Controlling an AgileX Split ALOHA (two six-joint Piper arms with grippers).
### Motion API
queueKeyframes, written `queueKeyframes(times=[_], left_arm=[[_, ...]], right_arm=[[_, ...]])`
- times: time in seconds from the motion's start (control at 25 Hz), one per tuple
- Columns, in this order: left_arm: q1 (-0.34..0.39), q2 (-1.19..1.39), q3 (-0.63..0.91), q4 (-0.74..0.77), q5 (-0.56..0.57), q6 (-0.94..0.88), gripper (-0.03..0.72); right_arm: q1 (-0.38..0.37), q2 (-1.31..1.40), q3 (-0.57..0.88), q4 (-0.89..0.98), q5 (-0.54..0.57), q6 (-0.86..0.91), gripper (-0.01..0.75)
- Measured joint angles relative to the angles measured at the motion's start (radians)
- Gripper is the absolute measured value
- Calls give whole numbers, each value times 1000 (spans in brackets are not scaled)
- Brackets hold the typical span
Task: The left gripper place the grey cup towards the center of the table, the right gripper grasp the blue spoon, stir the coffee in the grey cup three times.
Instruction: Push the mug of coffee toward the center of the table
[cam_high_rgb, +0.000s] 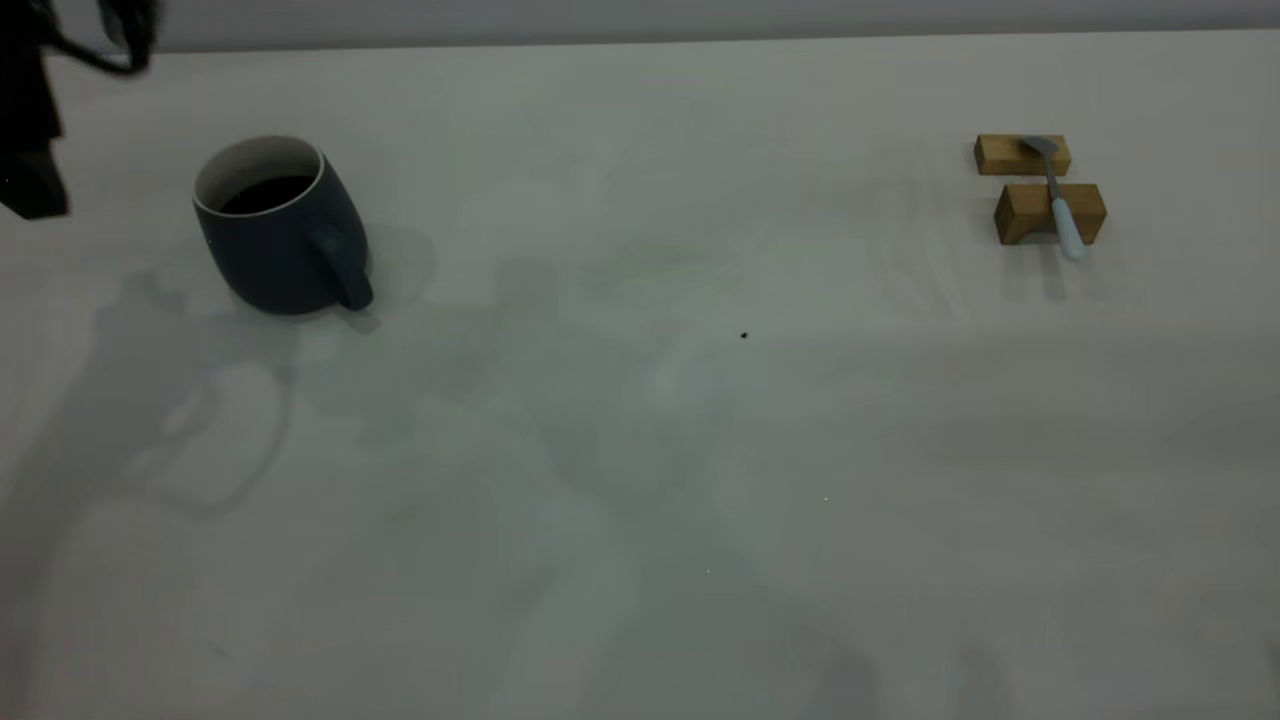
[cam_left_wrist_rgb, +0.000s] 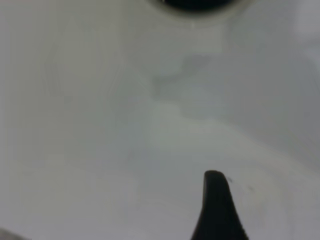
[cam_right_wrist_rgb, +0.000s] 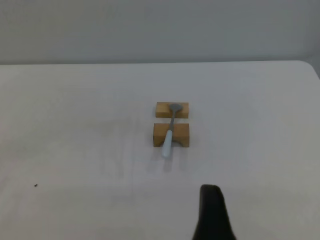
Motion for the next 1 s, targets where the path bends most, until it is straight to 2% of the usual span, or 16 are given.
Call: queueKeyframes(times=[0.32, 0.64, 1.0], left_arm=[[0, 131, -37, 113, -135, 25, 585], [0, 250, -111, 120, -267, 25, 585], [-29, 302, -124, 120, -341, 27, 585]], right_arm=[[0, 0, 0, 0, 0, 0, 580], [0, 0, 0, 0, 0, 0, 580], [0, 0, 0, 0, 0, 0, 580]])
